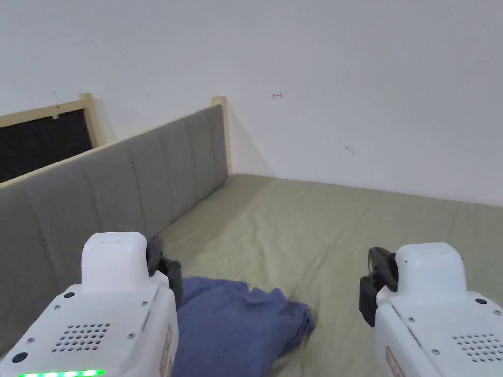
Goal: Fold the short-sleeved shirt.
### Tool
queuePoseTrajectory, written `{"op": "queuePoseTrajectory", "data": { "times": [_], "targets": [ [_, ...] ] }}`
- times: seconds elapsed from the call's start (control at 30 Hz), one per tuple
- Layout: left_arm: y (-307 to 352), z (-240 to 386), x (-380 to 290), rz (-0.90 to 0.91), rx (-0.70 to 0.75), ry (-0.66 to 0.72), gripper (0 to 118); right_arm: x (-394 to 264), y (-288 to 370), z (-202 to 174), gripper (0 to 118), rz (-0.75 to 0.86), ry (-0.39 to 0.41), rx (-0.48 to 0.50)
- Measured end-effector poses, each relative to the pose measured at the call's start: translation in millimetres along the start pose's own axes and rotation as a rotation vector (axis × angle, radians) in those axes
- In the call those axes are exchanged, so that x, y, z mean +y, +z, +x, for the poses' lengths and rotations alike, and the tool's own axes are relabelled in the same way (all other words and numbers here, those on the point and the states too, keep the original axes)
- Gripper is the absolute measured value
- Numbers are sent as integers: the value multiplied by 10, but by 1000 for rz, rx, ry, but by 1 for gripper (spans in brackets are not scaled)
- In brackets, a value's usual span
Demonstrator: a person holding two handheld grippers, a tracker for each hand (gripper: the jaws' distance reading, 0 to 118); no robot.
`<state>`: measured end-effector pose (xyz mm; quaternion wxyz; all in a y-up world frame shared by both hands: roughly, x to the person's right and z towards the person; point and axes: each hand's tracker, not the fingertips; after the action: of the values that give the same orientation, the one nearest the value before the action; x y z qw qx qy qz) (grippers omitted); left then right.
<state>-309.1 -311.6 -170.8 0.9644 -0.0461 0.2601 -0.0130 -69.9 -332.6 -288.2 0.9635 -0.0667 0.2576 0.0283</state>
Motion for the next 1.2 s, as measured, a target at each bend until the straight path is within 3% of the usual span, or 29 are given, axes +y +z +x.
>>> {"op": "queuePoseTrajectory", "data": {
  "times": [0.17,0.3,0.4,0.57,0.67,0.73,0.77,0.8,0.83,0.87,0.93,0.97,1.2],
  "targets": [
    [-39,-401,-124,-74,136,12,0,-59,-288,-382,0,-46,1,142],
    [-191,-476,-261,-129,130,21,0,-139,-419,-522,0,-77,34,164],
    [-453,-423,-455,-189,124,-10,0,-222,-518,-516,0,-113,48,161],
    [-1235,-385,-1046,-398,3,131,0,-429,-693,-365,0,-208,10,134],
    [-1716,-242,-1437,-540,-29,36,0,-567,-782,-275,0,-255,11,108],
    [-1985,-151,-1656,-519,-62,44,0,-651,-851,-216,0,-290,-2,102],
    [-2160,-107,-1716,-581,-60,55,6,-690,-884,-184,0,-317,-22,101],
    [-2322,-56,-1772,-629,-57,55,26,-725,-919,-152,0,-344,-48,108],
    [-2457,-19,-1844,-655,-93,72,35,-762,-957,-121,0,-366,-71,111],
    [-2575,27,-1904,-683,-104,81,35,-805,-992,-91,0,-375,-84,117],
    [-2784,140,-2032,-760,-139,37,108,-877,-1054,-58,0,-401,-78,106],
    [-2809,187,-2091,-762,-128,16,118,-909,-1076,-45,0,-413,-73,98],
    [-3077,394,-2665,-966,-161,-30,109,-1090,-1154,103,0,-469,-97,83]
  ]
}}
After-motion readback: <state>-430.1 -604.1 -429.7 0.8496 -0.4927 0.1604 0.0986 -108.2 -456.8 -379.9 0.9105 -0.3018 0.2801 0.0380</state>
